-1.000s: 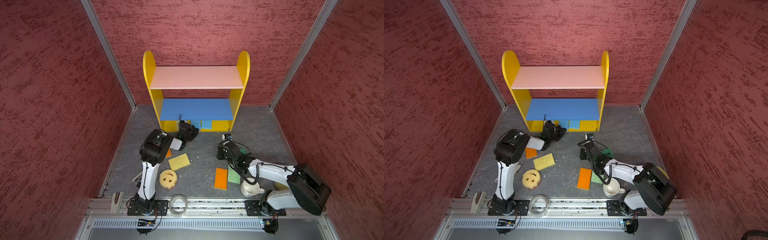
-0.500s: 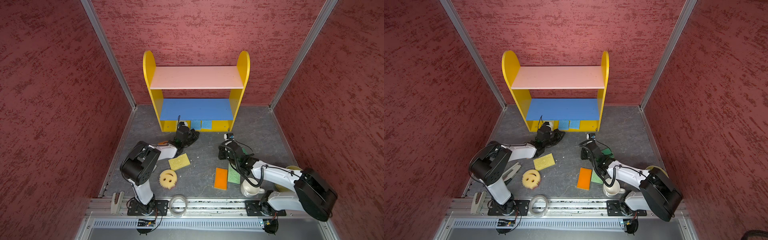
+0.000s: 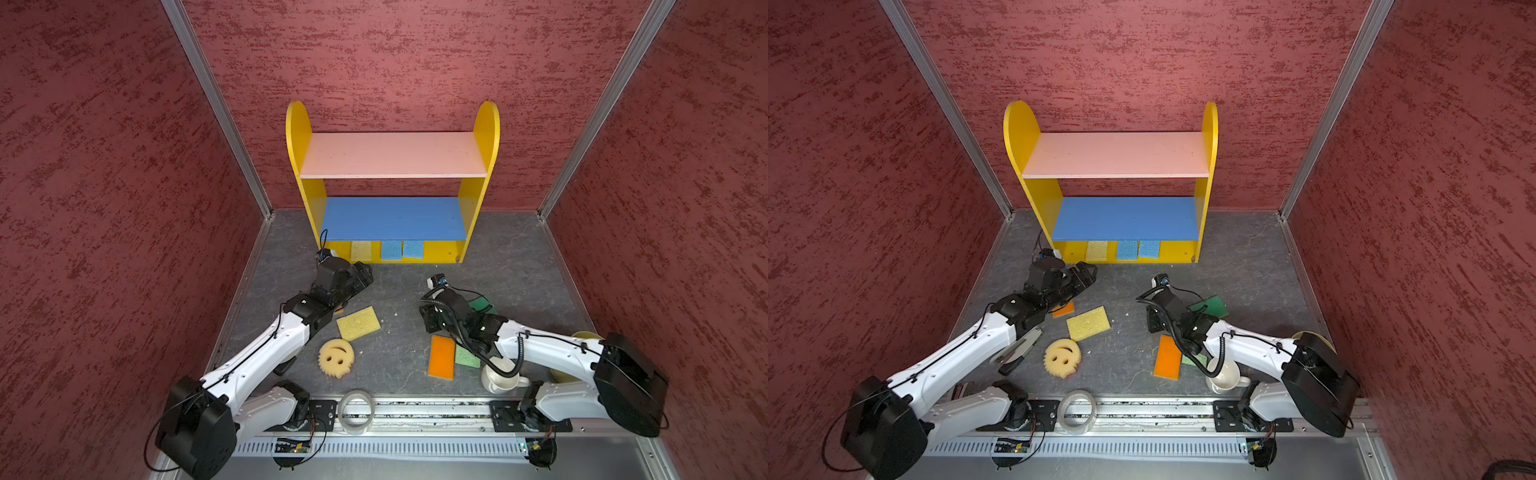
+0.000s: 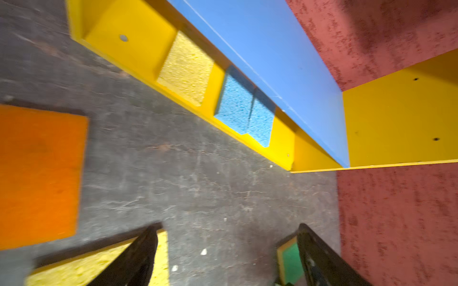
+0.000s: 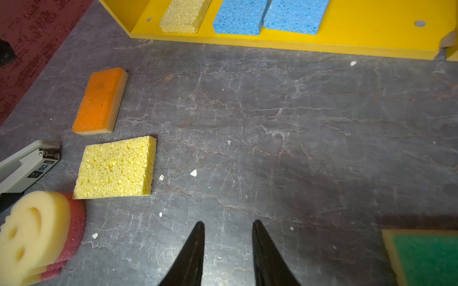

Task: Arrange cleaning sponges on a shelf
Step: Move the shelf to the top-center of the table.

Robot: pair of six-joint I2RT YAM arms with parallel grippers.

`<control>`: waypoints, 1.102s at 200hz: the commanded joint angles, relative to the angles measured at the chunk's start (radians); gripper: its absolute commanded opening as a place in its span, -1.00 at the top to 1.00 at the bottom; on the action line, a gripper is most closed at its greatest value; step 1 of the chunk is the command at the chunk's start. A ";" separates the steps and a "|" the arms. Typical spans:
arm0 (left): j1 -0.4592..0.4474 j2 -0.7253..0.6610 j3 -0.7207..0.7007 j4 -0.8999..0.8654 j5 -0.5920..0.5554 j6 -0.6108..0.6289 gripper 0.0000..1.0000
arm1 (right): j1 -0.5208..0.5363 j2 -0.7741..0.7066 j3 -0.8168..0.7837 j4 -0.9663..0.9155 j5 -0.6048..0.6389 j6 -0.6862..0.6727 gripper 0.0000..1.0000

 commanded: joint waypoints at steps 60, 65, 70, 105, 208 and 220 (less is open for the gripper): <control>0.010 0.067 -0.065 0.048 0.075 0.044 -0.59 | -0.221 0.107 0.046 0.167 -0.183 -0.014 0.78; 0.009 0.075 -0.074 0.073 0.081 0.045 -0.59 | -0.239 0.134 0.055 0.190 -0.202 -0.004 0.77; 0.006 0.083 -0.084 0.112 0.092 0.047 -0.60 | -0.256 0.165 0.063 0.215 -0.228 0.006 0.77; -0.001 0.145 -0.085 0.198 0.104 0.049 -0.40 | -0.328 0.349 0.134 0.466 -0.355 0.096 1.00; 0.038 0.273 -0.136 0.353 0.188 0.026 -0.13 | -0.350 0.713 0.272 1.009 -0.069 0.423 1.00; 0.045 0.281 -0.146 0.368 0.203 0.024 -0.13 | -0.351 0.736 0.289 1.010 -0.030 0.444 1.00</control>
